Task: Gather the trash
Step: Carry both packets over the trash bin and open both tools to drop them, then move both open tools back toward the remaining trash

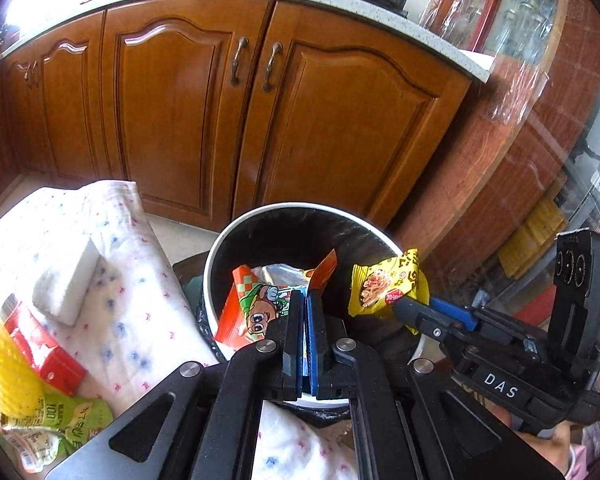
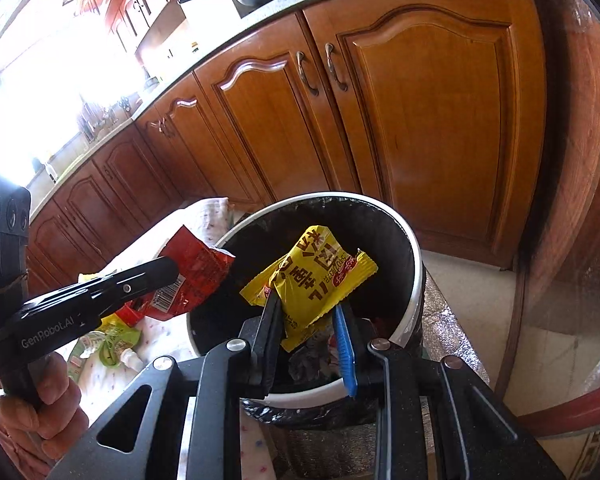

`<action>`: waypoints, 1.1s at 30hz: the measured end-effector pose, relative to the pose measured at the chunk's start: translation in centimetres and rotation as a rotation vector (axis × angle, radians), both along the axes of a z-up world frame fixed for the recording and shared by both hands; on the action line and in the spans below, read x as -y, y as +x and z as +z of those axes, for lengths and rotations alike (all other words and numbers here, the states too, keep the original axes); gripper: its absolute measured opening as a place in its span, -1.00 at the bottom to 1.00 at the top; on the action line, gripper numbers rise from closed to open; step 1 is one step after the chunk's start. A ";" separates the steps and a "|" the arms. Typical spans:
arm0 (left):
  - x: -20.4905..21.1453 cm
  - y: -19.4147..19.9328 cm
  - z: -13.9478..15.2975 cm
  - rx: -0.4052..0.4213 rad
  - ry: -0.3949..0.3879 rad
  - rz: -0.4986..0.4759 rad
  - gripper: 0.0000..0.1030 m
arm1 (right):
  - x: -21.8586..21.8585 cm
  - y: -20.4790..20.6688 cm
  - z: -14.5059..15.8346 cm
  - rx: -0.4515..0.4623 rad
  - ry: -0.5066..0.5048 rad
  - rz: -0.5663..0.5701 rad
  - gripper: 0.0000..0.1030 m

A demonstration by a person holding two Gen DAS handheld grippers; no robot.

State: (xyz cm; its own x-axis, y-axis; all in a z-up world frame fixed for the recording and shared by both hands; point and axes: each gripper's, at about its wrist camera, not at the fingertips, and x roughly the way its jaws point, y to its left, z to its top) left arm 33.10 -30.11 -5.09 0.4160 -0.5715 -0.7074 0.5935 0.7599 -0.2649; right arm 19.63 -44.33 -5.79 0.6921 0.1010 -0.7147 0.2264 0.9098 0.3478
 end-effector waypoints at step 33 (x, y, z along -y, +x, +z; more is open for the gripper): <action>-15.3 -8.5 -0.8 -0.009 -0.074 0.249 0.21 | -4.9 -5.6 -0.4 0.118 0.149 -0.030 0.67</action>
